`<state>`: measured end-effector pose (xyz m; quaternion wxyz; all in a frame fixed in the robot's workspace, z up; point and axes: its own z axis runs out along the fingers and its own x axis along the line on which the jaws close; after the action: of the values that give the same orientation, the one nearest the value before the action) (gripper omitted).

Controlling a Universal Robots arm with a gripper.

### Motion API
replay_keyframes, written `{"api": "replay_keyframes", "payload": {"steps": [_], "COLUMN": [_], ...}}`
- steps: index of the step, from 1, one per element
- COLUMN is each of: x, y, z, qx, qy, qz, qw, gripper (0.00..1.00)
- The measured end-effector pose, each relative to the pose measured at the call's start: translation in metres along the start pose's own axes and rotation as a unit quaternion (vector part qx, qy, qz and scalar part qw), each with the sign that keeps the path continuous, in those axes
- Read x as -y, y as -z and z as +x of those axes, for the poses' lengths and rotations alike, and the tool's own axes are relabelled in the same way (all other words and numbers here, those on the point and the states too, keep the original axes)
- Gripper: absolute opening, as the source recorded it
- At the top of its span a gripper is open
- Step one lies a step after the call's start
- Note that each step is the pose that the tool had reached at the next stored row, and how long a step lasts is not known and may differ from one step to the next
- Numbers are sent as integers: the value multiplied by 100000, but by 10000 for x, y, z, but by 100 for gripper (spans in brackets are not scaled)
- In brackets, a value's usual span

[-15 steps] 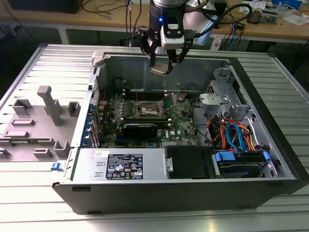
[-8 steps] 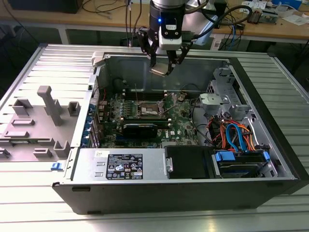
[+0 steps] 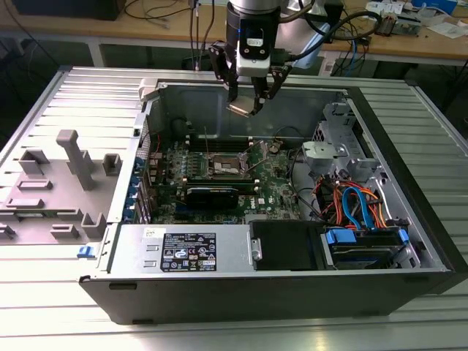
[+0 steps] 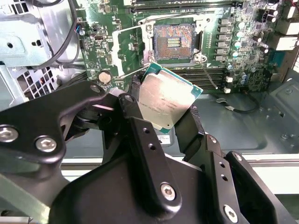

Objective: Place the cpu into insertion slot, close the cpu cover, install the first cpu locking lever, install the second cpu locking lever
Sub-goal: 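Place the cpu into insertion slot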

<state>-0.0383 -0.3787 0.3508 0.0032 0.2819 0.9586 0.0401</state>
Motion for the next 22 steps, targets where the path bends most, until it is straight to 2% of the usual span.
{"api": "replay_keyframes", "payload": {"steps": [5,7,10,12,14,19,21,22], "x": [0,1,2,3,4,5,6,6], "y": [-3,-10,-27,-37,-48,-68,-77,-83], "z": [0,0,-1,-1,-1,-1,-1,-2], "qx": [53,182,416,564,718,983,1093,1167], "qy": [-658,-2151,-4867,-6749,-8730,-12132,-13557,-14527], "qz": [-17,-15,-34,-57,-89,-134,-154,-167], "qw": [99998,99977,99881,99770,99616,99256,99071,98932], "gripper": [54,54,54,54,54,54,54,54]}}
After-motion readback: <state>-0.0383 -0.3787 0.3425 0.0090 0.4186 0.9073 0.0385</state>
